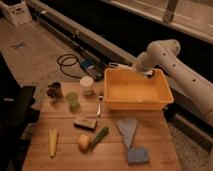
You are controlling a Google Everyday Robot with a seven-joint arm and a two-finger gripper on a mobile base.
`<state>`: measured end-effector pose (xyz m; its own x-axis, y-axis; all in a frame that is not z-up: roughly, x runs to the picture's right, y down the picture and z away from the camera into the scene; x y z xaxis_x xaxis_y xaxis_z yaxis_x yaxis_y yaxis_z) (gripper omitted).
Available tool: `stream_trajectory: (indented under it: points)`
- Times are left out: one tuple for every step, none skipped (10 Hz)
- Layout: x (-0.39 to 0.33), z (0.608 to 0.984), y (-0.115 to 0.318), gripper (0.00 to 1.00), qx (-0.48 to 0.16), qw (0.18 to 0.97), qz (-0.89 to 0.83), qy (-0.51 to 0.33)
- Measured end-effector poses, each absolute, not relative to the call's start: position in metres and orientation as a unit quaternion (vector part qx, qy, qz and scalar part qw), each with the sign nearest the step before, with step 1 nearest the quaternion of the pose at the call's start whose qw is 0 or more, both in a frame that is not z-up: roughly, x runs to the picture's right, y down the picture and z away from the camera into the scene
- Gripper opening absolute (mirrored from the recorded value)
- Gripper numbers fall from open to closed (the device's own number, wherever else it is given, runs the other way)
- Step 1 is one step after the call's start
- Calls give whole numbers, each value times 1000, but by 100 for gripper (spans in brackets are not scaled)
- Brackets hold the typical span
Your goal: Place brush in paper cup
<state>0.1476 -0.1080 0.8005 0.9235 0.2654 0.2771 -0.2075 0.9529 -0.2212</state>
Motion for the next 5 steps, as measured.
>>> stream_trajectory:
  points:
    - [125,795,-110,0,-91,975,102,-174]
    - [101,790,-110,0,-92,973,80,-198]
    - [71,783,-106,0,-98,969,45,-223]
    - [58,779,-103,0,-101,966,30,-235]
    - [53,777,-102,0,-102,965,23,-239]
